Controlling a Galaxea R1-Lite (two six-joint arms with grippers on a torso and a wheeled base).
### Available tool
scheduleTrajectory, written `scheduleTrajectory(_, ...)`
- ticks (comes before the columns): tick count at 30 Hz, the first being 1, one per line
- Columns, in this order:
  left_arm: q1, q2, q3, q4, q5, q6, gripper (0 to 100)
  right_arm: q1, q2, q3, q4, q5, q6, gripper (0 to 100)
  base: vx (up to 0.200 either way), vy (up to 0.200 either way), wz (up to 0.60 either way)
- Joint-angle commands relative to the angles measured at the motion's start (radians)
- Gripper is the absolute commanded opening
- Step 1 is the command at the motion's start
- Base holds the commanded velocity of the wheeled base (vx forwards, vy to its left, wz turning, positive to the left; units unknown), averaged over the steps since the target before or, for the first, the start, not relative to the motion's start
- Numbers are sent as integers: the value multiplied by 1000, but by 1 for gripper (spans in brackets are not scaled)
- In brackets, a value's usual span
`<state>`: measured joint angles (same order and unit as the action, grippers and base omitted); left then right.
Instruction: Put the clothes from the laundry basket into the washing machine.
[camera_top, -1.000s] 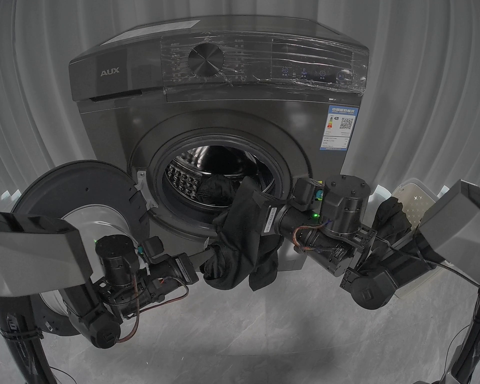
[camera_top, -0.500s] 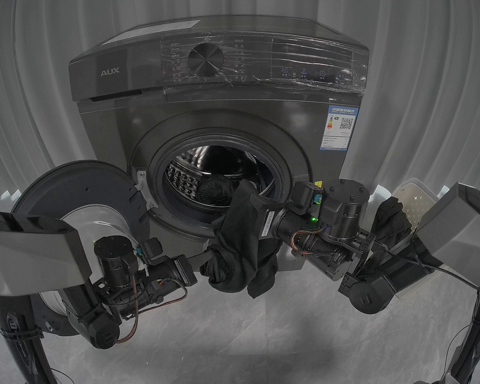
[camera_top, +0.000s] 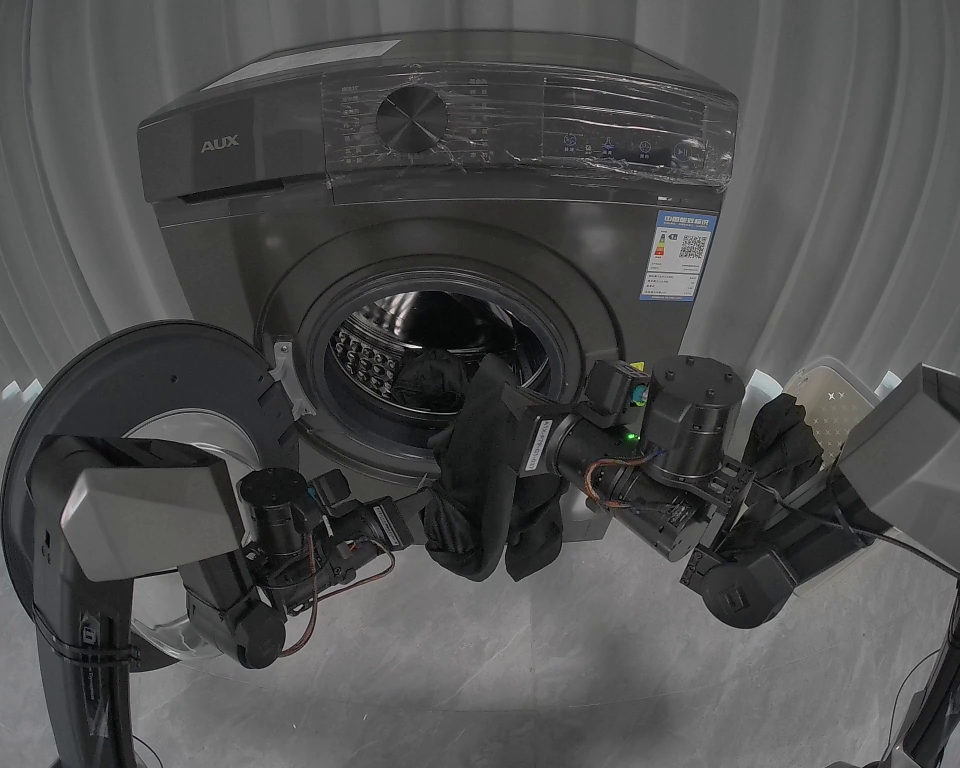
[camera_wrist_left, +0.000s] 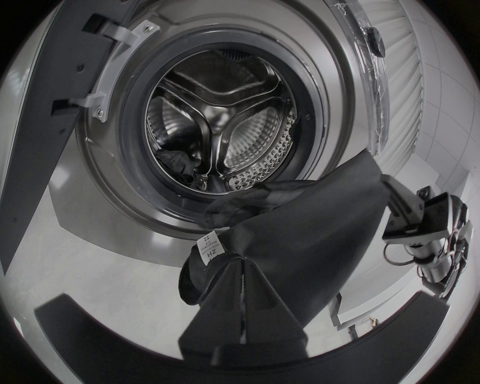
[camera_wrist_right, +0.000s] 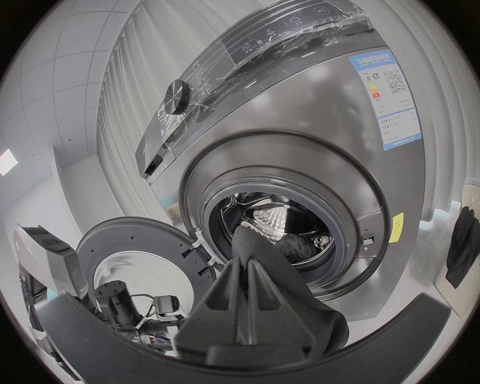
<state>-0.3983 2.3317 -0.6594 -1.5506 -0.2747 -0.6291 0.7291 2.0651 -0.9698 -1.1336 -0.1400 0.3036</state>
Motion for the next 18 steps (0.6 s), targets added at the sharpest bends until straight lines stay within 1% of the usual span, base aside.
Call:
scheduleTrajectory(1, 3, 97, -31, 0, 23, 23, 0, -1, -5, 0, -2, -1, 0, 0, 0, 0, 0)
scheduleTrajectory(2, 1, 100, -29, 0, 25, 26, 0, -1, -5, -1, -2, -1, 0, 0, 0, 0, 0)
scheduleTrajectory(3, -1, 118, -31, -2, 34, 39, 0, -1, -5, -4, -2, -1, 0, 0, 0, 0, 0)
scheduleTrajectory(6, -5, 144, -25, 0, 32, 51, 0, 1, -5, -12, -2, -1, 0, 0, 0, 0, 0)
scheduleTrajectory(12, -19, 199, -32, 0, 28, 52, 0, 3, -3, -17, -3, -7, 0, 0, 0, 0, 0)
scheduleTrajectory(18, -17, 199, -34, 0, 22, 51, 0, 3, 0, -21, -5, -7, 0, 0, 0, 0, 0)
